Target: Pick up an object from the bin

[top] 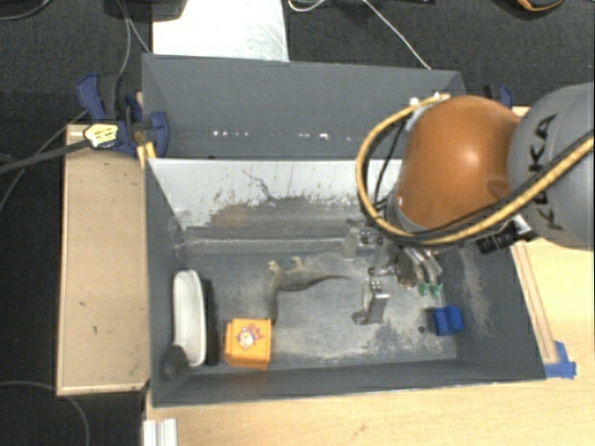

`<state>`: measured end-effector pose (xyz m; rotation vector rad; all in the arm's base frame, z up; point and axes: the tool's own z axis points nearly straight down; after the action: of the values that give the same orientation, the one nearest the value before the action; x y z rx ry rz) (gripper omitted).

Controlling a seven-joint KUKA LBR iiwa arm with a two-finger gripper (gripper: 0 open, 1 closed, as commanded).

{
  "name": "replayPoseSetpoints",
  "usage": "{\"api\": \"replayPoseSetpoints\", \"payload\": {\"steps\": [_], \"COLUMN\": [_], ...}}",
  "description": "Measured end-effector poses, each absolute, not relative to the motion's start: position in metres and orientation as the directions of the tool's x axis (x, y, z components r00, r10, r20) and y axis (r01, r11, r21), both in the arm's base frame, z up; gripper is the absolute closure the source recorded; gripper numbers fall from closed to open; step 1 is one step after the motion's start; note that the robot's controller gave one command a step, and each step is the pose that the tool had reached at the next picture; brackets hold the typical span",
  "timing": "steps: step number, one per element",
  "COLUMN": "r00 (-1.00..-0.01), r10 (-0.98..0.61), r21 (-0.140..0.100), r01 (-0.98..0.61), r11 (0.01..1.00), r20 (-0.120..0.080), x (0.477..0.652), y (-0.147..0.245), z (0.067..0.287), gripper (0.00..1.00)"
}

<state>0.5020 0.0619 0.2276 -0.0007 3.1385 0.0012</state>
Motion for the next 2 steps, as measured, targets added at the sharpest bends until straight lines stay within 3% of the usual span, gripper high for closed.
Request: {"api": "replayPoseSetpoints", "payload": {"steps": [1,2], "r00": [-0.986,-0.935], "r10": [-0.169,-0.354], "r21": [0.001,0.0], "r01": [-0.169,-0.354], "r11": [0.986,0.935], "r20": [-0.005,-0.005], "x": [0.562,0.564], "y": [0.1,0.107], "z": [0.11,0.159], "gripper": [0.0,0.0]}}
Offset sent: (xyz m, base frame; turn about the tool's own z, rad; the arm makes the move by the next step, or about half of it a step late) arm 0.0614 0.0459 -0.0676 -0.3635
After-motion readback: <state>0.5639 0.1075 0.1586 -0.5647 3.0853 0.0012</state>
